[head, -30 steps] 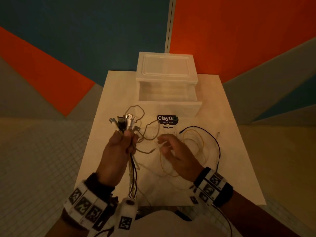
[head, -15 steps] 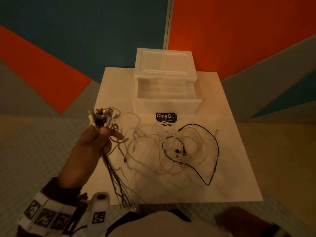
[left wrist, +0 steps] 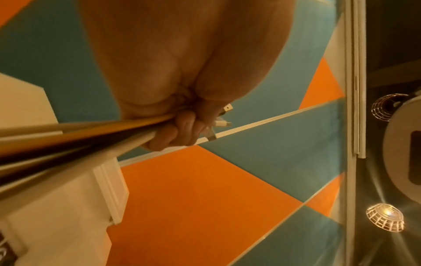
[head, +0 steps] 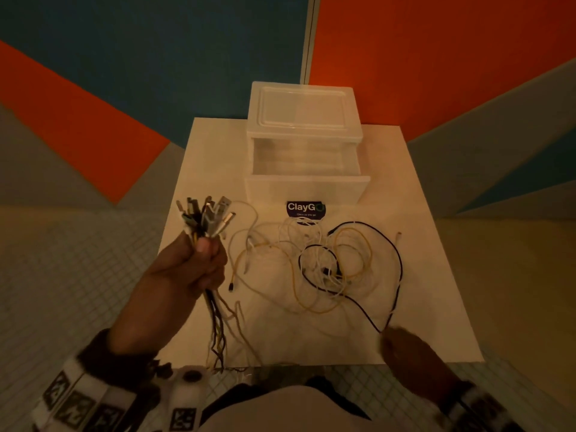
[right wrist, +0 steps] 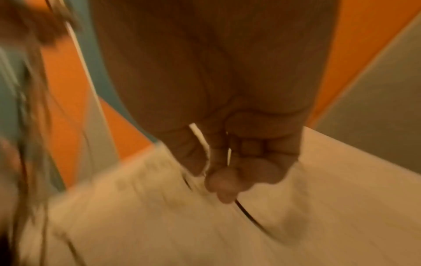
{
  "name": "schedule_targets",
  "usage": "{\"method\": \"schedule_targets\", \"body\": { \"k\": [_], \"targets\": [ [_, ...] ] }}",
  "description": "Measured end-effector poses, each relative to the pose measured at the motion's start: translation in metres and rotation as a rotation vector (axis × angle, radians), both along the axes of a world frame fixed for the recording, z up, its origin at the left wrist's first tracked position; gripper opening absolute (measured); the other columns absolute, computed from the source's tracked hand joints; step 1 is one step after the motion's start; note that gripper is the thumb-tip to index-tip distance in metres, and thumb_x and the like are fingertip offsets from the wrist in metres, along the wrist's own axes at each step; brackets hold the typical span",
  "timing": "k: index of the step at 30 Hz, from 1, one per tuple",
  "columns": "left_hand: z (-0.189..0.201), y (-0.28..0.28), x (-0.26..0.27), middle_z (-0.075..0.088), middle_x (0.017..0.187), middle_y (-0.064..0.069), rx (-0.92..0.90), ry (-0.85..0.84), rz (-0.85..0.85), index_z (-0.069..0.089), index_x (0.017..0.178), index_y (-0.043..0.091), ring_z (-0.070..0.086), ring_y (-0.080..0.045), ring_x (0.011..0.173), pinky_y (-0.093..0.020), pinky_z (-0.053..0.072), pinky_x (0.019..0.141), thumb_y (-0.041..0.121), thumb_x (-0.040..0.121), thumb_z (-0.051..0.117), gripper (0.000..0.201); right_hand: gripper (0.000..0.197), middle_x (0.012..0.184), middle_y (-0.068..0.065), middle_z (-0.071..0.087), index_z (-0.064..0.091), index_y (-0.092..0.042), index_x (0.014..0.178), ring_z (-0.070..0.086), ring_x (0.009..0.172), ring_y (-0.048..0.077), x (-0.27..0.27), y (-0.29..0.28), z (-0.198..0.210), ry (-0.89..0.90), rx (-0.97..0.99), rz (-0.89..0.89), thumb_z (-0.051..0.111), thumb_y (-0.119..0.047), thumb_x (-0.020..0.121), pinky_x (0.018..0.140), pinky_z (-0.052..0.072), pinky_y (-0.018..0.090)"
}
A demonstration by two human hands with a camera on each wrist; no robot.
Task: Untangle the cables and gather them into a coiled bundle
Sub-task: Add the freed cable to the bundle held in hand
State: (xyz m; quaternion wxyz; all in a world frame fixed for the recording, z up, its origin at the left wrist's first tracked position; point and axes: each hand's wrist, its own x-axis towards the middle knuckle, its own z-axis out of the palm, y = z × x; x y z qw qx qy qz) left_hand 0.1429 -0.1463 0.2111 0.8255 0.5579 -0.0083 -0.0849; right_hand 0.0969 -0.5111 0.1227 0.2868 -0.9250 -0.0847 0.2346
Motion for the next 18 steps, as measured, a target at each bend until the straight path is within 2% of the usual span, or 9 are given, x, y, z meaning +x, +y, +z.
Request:
{"method": "schedule_targets", "body": {
  "k": [1, 2, 3, 5, 8, 9, 11, 15, 18],
  "targets": [
    [-0.002, -0.005, 0.000, 0.032, 0.072, -0.003, -0.038, 0.018, -0.010, 0.045, 0.083, 0.010, 0.031, -0.010, 0.058, -0.022, 0.036, 0.053, 0.021, 0.095, 0.047, 0.016, 0.100, 0.113, -0.020, 0.050, 0.054, -0.016, 0.127, 0.052, 0.105, -0.001, 0.007, 0.013, 0.015, -0.025, 0.130, 0.006, 0.018, -0.091, 0.072, 0.088, 0.033, 0.009],
    [-0.005, -0.010, -0.001, 0.036, 0.072, -0.001, -0.071, 0.035, -0.019, 0.046, 0.083, 0.010, 0.034, -0.010, 0.059, -0.023, 0.037, 0.054, 0.026, 0.093, 0.056, 0.021, 0.083, 0.113, -0.019, 0.046, 0.050, -0.020, 0.131, 0.049, 0.099, -0.008, 0.021, 0.052, 0.027, 0.026, 0.117, 0.022, 0.034, -0.083, 0.078, 0.082, 0.035, 0.006],
    [-0.008, -0.015, -0.002, 0.039, 0.073, 0.001, -0.093, 0.052, -0.031, 0.047, 0.084, 0.011, 0.037, -0.009, 0.059, -0.023, 0.037, 0.056, 0.032, 0.089, 0.065, 0.028, 0.069, 0.115, -0.014, 0.045, 0.047, -0.023, 0.133, 0.048, 0.094, -0.010, 0.035, 0.083, 0.035, 0.045, 0.222, 0.119, 0.050, -0.070, 0.083, 0.077, 0.038, 0.006],
    [-0.012, -0.023, -0.002, 0.041, 0.073, 0.002, -0.117, 0.073, -0.042, 0.050, 0.086, 0.012, 0.037, -0.009, 0.059, -0.025, 0.033, 0.056, 0.037, 0.083, 0.072, 0.033, 0.055, 0.118, 0.001, 0.047, 0.048, -0.017, 0.130, 0.053, 0.085, -0.002, 0.053, 0.143, 0.039, 0.039, 0.402, 0.345, 0.067, -0.043, 0.085, 0.072, 0.043, 0.008],
    [-0.016, -0.027, 0.000, 0.042, 0.071, 0.003, -0.141, 0.105, -0.029, 0.061, 0.086, 0.017, 0.032, -0.007, 0.056, -0.022, 0.032, 0.053, 0.033, 0.086, 0.068, 0.018, 0.032, 0.105, 0.013, 0.060, 0.060, -0.001, 0.111, 0.058, 0.092, 0.023, 0.059, 0.202, 0.033, 0.083, 0.472, 0.528, 0.066, -0.024, 0.090, 0.087, 0.050, 0.033],
    [-0.016, -0.024, 0.001, 0.041, 0.071, 0.003, -0.144, 0.101, -0.029, 0.062, 0.086, 0.017, 0.031, -0.007, 0.056, -0.022, 0.032, 0.052, 0.035, 0.084, 0.070, 0.020, 0.026, 0.097, 0.010, 0.061, 0.063, 0.000, 0.106, 0.058, 0.089, 0.023, 0.059, 0.213, 0.025, 0.116, 0.465, 0.535, 0.063, -0.023, 0.092, 0.086, 0.049, 0.038],
    [-0.015, -0.017, 0.000, 0.039, 0.072, 0.003, -0.138, 0.078, -0.003, 0.060, 0.087, 0.016, 0.028, -0.008, 0.057, -0.022, 0.034, 0.053, 0.039, 0.083, 0.071, 0.026, 0.023, 0.091, 0.006, 0.058, 0.066, -0.003, 0.099, 0.056, 0.085, 0.021, 0.063, 0.219, 0.002, 0.162, 0.412, 0.528, 0.061, -0.025, 0.094, 0.083, 0.048, 0.036],
    [-0.013, -0.008, -0.003, 0.036, 0.071, 0.002, -0.092, 0.034, 0.053, 0.051, 0.083, 0.012, 0.029, -0.010, 0.056, -0.023, 0.037, 0.055, 0.023, 0.097, 0.044, 0.019, 0.030, 0.109, 0.016, 0.054, 0.064, -0.002, 0.103, 0.057, 0.096, 0.033, 0.054, 0.221, -0.047, 0.263, 0.174, 0.602, 0.061, -0.029, 0.092, 0.090, 0.048, 0.051],
    [-0.016, -0.009, -0.007, 0.036, 0.070, 0.001, -0.116, 0.043, 0.071, 0.053, 0.080, 0.013, 0.029, -0.010, 0.056, -0.024, 0.035, 0.054, 0.018, 0.095, 0.040, 0.021, 0.023, 0.121, 0.023, 0.048, 0.056, 0.001, 0.109, 0.054, 0.101, 0.042, 0.051, 0.214, -0.070, 0.290, 0.078, 0.682, 0.058, -0.016, 0.094, 0.094, 0.045, 0.048]
  ]
}}
